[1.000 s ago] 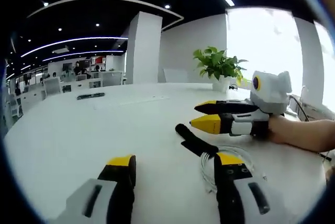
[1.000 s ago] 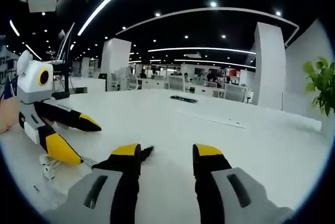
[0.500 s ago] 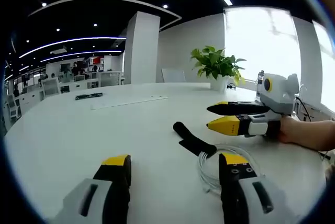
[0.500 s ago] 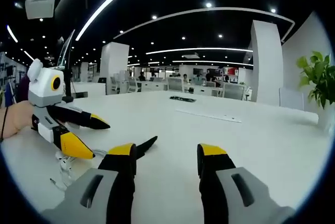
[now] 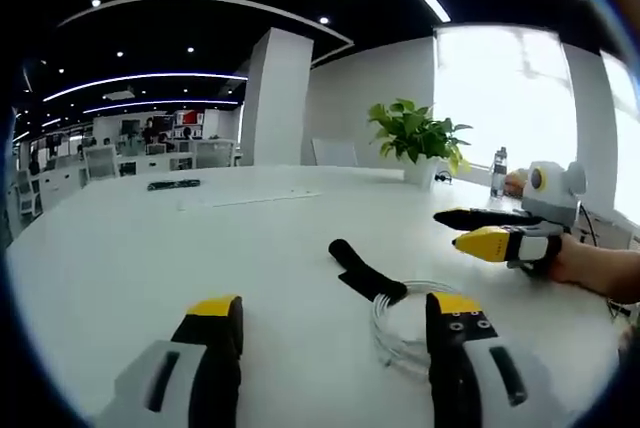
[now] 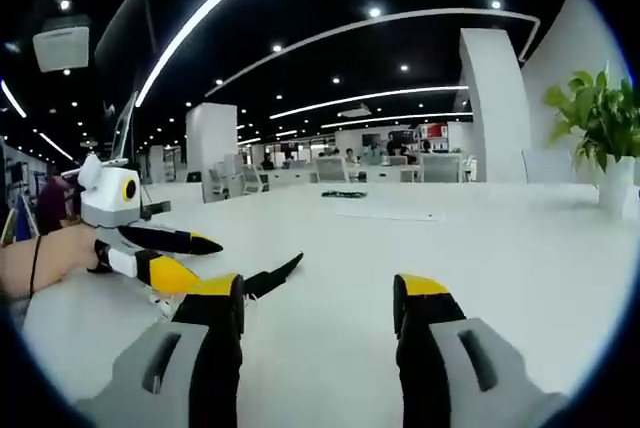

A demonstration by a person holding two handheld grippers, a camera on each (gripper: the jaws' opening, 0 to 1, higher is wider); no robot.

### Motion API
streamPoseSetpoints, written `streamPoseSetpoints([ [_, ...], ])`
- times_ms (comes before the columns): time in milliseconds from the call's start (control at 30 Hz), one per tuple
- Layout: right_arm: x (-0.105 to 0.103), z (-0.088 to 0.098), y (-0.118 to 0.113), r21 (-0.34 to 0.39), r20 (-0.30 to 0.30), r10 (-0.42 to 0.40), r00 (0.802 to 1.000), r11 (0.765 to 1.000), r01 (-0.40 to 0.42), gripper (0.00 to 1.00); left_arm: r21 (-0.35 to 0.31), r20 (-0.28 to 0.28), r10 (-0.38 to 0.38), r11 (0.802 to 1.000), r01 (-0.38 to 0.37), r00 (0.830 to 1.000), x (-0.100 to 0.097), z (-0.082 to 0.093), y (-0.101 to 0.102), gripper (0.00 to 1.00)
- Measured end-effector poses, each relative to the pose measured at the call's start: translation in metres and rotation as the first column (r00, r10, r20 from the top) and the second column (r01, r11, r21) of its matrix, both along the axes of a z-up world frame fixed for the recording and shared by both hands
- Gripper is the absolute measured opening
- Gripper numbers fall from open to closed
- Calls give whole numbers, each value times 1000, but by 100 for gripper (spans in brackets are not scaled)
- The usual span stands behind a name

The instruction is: Peel open the Velcro strap on the desktop, arrange the wired earphones neatly onto it, and close the Velcro strap to secure them.

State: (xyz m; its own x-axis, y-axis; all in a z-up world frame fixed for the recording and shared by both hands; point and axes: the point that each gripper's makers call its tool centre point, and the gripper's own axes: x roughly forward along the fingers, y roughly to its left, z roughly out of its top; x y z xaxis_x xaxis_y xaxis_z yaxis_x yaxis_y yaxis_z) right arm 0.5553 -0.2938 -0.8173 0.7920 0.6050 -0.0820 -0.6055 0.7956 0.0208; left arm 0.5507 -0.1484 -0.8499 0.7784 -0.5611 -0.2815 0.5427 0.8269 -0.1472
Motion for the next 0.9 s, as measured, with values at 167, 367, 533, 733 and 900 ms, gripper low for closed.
streamPoseSetpoints([
  [167,-15,2,-7,11,8,11,1000,1000,-11,63,20,66,37,999,-38,997,-9,6,4,81],
  [367,-42,1,-10,18,-3,56,998,998,-56,69,-145,151,189,975,-167,970,-22,35,25,88],
  [533,-60,8,-16,65,18,62,998,996,-63,74,-261,153,314,927,-268,937,-45,46,51,91],
  [733,-81,15,-24,99,44,63,997,993,-67,80,-320,199,383,895,-310,902,-81,58,65,96],
  [900,-95,19,-26,92,71,58,996,994,-65,83,-287,235,394,902,-324,889,-95,59,62,96],
])
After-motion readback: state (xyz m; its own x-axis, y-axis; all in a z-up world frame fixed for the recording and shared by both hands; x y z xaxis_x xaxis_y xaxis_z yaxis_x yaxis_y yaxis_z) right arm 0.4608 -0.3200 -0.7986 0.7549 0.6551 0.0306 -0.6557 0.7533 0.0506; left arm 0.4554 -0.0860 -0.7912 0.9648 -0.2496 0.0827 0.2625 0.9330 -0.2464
